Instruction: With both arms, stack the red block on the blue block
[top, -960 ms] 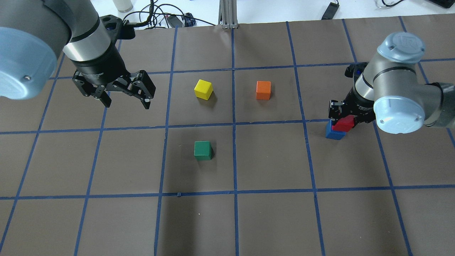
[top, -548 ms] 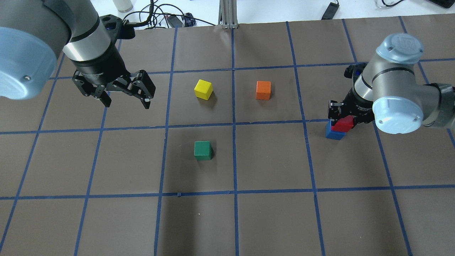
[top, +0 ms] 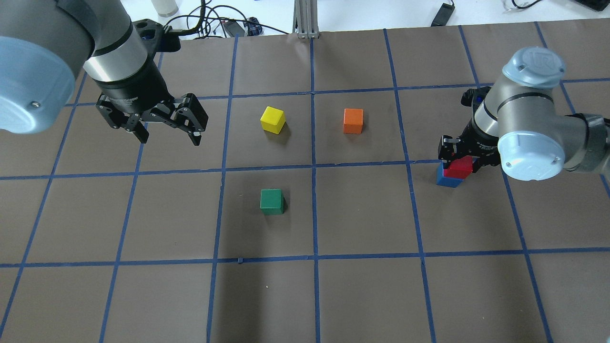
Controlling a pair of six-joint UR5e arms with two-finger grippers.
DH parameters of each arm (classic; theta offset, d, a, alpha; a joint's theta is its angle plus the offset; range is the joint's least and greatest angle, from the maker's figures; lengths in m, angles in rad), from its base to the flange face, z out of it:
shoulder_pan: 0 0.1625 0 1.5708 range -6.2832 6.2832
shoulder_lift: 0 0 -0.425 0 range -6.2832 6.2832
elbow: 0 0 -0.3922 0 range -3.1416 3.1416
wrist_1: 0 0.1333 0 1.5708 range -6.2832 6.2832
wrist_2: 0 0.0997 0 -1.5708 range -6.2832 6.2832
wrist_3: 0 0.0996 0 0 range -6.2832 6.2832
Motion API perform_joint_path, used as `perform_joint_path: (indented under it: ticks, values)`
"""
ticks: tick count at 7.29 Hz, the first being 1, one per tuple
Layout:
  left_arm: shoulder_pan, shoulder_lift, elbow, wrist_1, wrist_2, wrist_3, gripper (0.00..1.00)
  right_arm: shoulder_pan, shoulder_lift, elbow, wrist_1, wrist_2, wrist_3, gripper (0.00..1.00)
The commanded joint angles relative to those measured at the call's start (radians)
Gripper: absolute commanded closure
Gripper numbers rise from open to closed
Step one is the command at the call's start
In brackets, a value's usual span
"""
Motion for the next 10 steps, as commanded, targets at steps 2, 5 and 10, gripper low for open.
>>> perform_joint_path:
  ticks: [2,5,10]
  values:
    - [0.0,0.0,0.0,0.0,0.0,-0.001,0.0,0.0,-0.079,-0.09,0.105,-0.007,-0.002,0.0]
    - [0.002,0.002,0.0,0.002,0.002,-0.001,0.0,0.002,-0.262,-0.181,0.323,0.005,-0.003,0.0]
    - [0.0,-0.007,0.018,0.008,0.005,-0.004,0.0,0.146,-0.21,-0.387,0.486,0.056,0.013,0.0]
